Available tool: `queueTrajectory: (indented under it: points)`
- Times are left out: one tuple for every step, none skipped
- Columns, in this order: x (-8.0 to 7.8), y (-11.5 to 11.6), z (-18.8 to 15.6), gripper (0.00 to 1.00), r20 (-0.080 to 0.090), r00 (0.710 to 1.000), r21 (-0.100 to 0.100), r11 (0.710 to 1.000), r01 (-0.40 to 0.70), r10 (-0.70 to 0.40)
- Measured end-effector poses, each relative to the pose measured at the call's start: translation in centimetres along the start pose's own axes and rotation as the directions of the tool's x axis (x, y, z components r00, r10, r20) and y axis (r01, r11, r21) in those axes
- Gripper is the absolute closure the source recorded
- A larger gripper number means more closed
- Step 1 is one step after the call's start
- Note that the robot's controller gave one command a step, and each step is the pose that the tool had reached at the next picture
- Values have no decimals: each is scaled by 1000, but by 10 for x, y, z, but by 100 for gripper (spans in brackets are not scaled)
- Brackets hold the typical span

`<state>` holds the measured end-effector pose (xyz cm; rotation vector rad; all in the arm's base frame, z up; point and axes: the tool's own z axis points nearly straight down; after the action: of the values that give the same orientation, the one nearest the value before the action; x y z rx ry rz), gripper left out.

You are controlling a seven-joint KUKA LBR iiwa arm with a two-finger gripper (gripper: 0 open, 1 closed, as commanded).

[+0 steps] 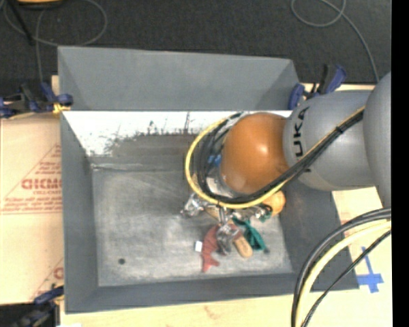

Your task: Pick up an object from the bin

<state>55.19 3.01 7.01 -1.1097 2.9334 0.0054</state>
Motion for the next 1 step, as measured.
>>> queueTrajectory:
  points:
    - [0, -2, -4, 100, -1, 1000, 3, 1000, -3, 3]
